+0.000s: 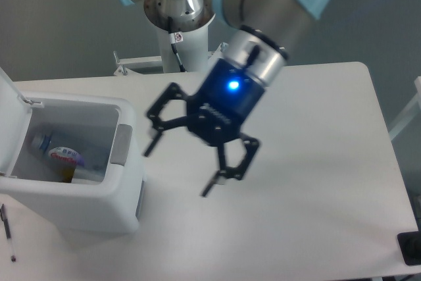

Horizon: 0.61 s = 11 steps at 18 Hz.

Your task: Place the trash in the trash can

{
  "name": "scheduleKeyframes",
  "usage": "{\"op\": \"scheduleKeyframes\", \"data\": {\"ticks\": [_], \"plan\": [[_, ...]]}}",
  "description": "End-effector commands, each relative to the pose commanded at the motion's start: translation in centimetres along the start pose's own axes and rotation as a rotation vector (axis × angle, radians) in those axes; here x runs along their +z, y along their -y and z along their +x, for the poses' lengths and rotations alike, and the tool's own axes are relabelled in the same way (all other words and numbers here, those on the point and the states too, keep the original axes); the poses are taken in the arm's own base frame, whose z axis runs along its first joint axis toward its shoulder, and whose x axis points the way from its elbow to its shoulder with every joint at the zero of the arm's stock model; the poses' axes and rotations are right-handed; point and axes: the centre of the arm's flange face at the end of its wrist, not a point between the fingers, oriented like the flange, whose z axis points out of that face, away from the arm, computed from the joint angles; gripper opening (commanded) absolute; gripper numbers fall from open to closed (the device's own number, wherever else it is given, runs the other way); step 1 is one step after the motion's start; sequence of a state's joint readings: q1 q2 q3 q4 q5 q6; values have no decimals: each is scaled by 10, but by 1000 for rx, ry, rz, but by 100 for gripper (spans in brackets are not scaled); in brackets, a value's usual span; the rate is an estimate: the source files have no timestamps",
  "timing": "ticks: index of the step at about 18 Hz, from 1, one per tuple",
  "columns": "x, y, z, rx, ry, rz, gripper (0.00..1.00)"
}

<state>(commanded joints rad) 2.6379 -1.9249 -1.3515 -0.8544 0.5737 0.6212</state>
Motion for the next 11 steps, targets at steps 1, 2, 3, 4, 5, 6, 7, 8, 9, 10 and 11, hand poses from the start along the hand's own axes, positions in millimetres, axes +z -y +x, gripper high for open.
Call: {"op": "scheduleKeyframes", "data": {"ticks": [1, 2, 3, 4, 5, 6, 7, 8, 9, 10, 11], "plan": [[-8, -9, -18, -7, 19, 0, 100], [-15, -16, -33, 3, 39, -3, 100], [-18, -22, -44, 15, 65, -18, 100], [-21, -28, -54, 25, 101, -45, 100], [-25, -32, -60, 36, 143, -76, 100], [-26, -37, -64, 48, 181, -113, 100], [-26, -42, -69, 71, 219, -156, 100], [-26, -50, -75, 98, 249, -202, 100], [-28, -58, -80, 126, 273, -239, 100], [-30, -66, -88, 146, 286, -267, 100], [-32, -73, -94, 155, 288, -289, 100]]}}
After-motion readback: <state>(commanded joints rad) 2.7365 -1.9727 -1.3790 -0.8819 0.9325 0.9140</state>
